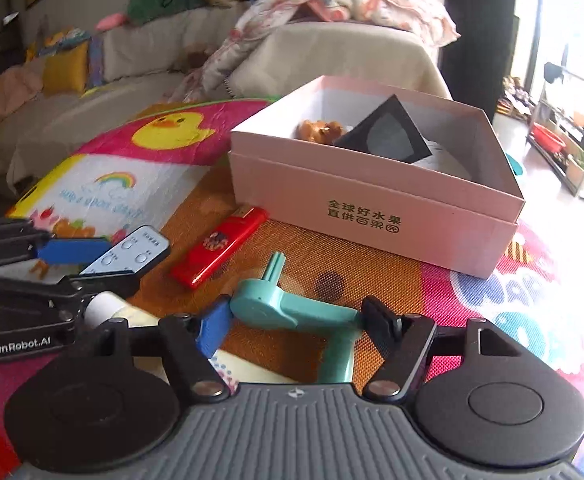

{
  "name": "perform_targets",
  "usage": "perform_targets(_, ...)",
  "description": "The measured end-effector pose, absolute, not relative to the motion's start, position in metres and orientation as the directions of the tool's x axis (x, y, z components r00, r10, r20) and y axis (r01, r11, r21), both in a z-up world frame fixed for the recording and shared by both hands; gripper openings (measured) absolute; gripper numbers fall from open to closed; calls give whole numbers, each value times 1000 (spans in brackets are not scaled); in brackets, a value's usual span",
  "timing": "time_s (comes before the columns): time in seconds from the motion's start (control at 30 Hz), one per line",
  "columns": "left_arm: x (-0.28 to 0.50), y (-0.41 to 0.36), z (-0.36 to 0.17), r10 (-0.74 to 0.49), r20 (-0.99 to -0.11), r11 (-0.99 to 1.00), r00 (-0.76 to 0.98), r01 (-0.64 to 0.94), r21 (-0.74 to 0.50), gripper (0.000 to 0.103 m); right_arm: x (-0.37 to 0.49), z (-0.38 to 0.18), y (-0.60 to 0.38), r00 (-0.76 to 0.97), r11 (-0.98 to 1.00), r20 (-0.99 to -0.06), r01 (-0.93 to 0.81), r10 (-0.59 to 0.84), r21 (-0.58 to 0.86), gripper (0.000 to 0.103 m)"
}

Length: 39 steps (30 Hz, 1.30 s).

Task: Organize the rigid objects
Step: 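Grasp the teal crank-shaped toy with the right gripper and lift it, then drop the teal toy into the pink box while the left drops the remote in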

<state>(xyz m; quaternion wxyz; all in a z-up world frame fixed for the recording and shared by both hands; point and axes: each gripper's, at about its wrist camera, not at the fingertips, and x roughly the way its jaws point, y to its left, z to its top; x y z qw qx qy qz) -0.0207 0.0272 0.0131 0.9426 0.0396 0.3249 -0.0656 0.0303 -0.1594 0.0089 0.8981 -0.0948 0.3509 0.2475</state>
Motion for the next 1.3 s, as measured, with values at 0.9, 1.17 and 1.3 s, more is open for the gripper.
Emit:
perform_targets(0.9,133,-15,210,-318,-284,945,904,328,-16,43,78,168,-222,883,904,-272,-419,383,-87,71)
perform_targets(1.17,216,-14,124,-339,-455,939,823,270,-211,44,136,120,-195,775,873,-477,-487,414,-34,80)
perform_targets(1.3,199,8,102,-290,-460,955,839,225,-192,44,131,94,-189,758,880,-526,-474,385,-39,80)
